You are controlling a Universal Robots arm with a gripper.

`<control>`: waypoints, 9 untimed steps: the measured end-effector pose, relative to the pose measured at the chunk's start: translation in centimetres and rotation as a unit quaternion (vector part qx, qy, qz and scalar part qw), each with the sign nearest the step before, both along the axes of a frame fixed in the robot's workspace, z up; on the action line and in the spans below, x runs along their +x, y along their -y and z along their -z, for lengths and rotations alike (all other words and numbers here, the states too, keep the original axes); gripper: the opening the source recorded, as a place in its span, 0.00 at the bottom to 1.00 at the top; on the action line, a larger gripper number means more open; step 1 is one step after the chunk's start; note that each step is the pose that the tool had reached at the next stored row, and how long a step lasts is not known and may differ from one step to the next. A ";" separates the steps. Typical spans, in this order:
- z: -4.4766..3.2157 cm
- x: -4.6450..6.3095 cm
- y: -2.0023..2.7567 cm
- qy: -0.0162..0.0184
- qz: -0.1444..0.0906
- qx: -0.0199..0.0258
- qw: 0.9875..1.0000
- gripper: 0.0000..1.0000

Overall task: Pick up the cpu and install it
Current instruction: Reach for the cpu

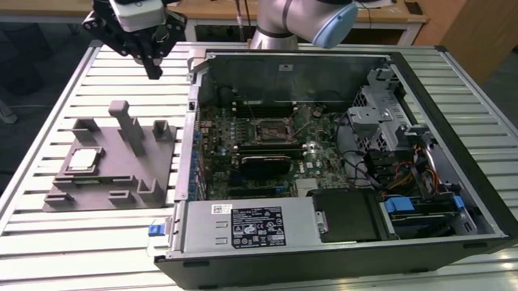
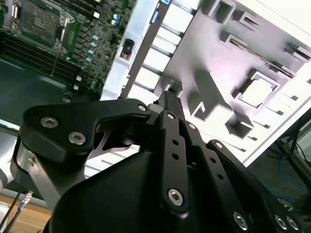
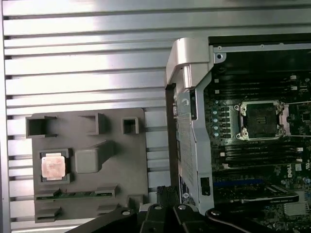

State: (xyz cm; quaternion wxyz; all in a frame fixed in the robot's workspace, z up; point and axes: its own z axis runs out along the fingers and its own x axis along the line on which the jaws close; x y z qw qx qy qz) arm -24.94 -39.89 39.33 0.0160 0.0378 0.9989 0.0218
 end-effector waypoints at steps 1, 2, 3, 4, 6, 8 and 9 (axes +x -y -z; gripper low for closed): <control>0.01 -0.3 0.00 0.000 0.000 0.000 1.000 0.11; 0.00 -0.5 0.00 0.000 0.000 0.000 1.000 0.11; 0.00 -0.7 0.00 0.000 0.000 0.000 1.000 0.11; 0.00 -1.0 0.00 0.000 0.000 0.000 1.000 0.11; 0.00 -1.5 0.00 0.000 0.000 0.000 1.000 0.11; 0.01 -2.1 0.00 0.000 0.000 0.000 1.000 0.11; 0.01 -2.4 0.00 0.000 0.000 0.000 1.000 0.11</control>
